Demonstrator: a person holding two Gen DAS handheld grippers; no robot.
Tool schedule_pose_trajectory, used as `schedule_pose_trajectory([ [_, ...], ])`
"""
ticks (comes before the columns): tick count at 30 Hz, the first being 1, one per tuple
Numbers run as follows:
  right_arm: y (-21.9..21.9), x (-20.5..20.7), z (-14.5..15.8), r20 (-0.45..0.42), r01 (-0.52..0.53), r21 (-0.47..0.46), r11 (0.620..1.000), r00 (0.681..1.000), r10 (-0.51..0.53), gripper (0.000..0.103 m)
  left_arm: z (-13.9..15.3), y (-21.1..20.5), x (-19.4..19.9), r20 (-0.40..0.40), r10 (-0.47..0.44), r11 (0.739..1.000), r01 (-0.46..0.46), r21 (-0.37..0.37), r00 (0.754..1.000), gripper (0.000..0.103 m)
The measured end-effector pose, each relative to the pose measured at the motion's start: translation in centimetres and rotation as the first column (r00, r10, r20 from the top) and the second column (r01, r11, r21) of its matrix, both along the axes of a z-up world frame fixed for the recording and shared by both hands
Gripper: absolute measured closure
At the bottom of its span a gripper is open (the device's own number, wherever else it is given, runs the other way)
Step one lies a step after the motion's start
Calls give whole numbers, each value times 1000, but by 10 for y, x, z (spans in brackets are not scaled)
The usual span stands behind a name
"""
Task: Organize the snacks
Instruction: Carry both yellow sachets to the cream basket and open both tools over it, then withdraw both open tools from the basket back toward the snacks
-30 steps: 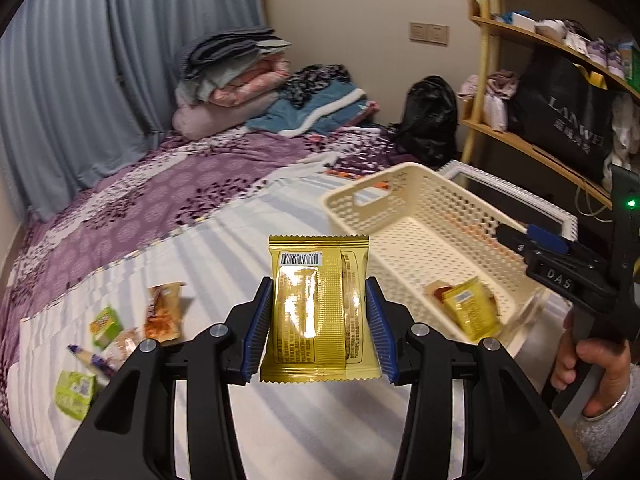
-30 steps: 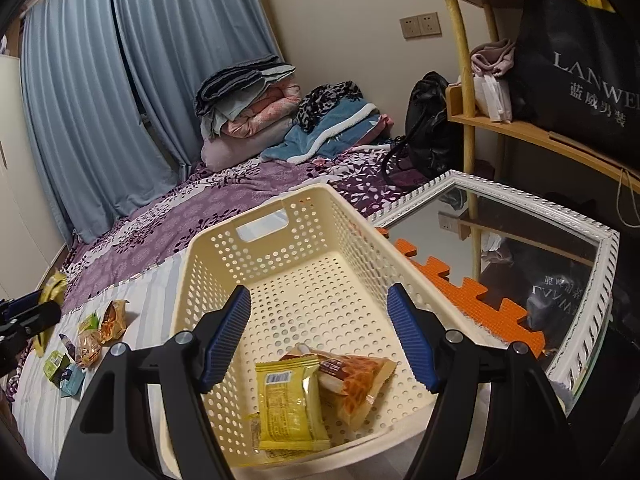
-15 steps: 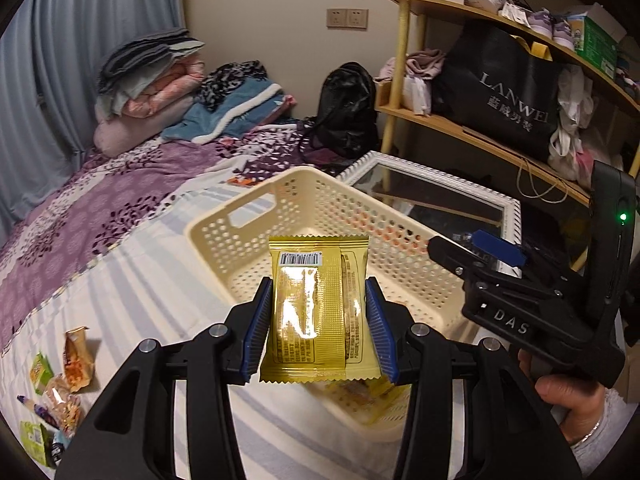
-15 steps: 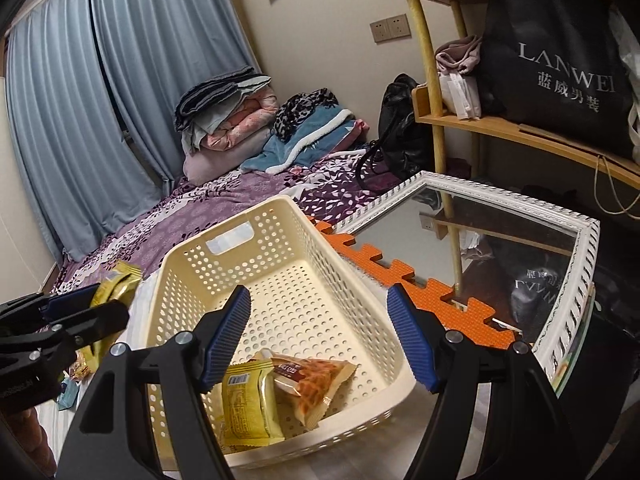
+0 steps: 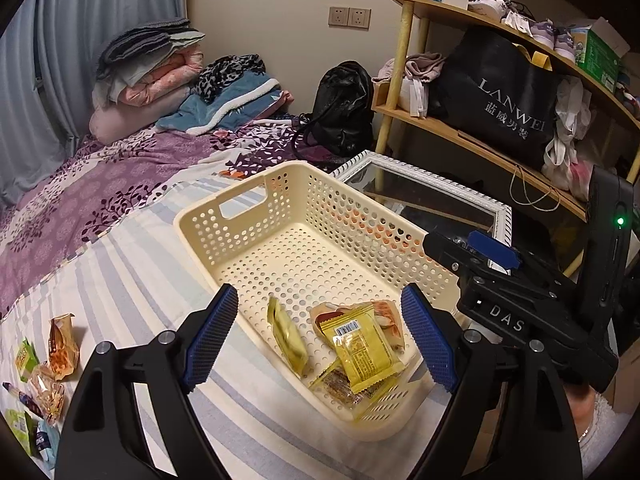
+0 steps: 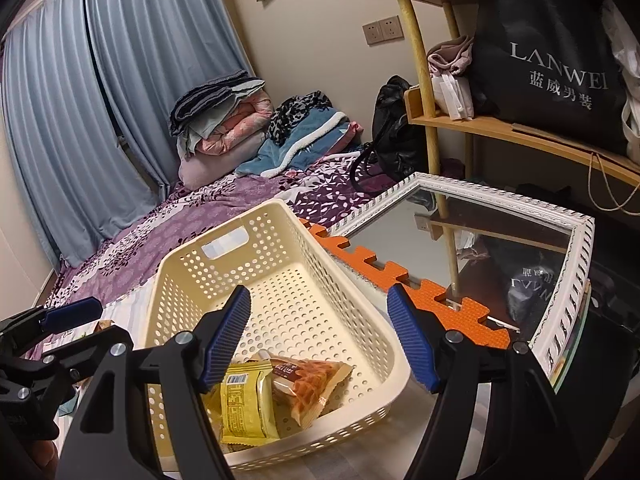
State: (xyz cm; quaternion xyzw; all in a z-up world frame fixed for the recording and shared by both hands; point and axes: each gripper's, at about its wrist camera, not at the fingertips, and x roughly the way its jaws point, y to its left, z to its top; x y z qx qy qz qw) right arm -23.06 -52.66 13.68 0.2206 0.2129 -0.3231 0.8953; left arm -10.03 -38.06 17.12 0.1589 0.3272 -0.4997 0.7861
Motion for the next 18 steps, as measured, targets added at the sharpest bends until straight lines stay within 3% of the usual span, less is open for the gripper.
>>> schedule_pose_trajectory([
  [3, 3, 1, 3, 2, -4, -6, 1000, 1000, 4, 27, 4, 4, 0, 6, 16, 1000, -16, -8, 1000, 8],
  [18, 15, 5, 13, -2, -28, -25, 999, 1000, 28, 26, 11, 25, 10, -4, 71, 997, -71, -25, 997, 8],
])
